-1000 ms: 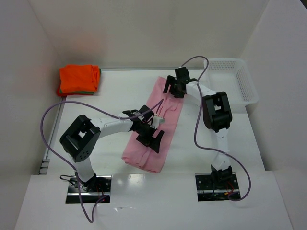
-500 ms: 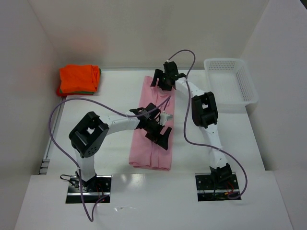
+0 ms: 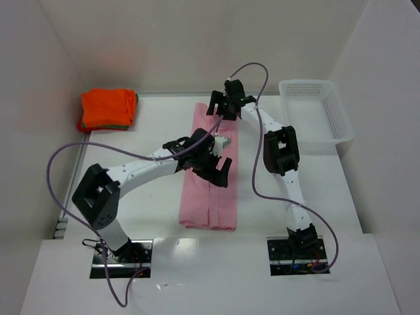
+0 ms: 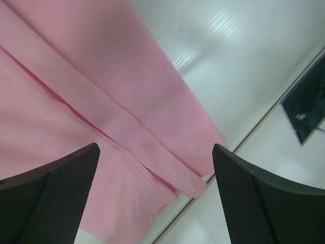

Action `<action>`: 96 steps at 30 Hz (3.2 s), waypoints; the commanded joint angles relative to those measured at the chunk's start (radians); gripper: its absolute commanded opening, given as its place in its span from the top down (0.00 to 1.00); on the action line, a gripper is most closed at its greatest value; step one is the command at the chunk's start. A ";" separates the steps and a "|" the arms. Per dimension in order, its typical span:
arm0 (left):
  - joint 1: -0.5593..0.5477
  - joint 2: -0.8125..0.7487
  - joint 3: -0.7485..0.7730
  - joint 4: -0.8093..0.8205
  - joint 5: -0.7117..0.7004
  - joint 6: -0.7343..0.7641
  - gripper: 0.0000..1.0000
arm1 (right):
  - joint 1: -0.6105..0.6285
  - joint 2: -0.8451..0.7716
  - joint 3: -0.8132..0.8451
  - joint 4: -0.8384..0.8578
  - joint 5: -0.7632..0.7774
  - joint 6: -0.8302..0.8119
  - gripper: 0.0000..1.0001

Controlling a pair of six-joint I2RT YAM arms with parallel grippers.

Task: Fold and stack the t-shirts
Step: Rotate the tshirt 90 degrees

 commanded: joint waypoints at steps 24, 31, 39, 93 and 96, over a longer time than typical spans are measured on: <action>-0.005 -0.073 -0.261 0.013 -0.152 -0.219 0.01 | 0.051 -0.544 -0.822 0.247 -0.049 0.045 0.11; -0.005 0.007 -0.270 0.045 -0.065 -0.219 0.01 | 0.051 -0.473 -0.822 0.267 -0.049 0.045 0.11; -0.014 0.065 -0.241 0.091 0.030 -0.219 0.01 | 0.051 -0.412 -0.788 0.267 -0.030 0.036 0.11; 0.308 -0.069 -0.158 0.307 0.064 -0.200 0.05 | -0.011 -0.337 -0.639 0.232 0.019 0.016 0.74; 0.308 -0.047 -0.180 0.307 0.075 -0.200 0.05 | -0.011 -0.327 -0.630 0.241 0.010 0.016 0.85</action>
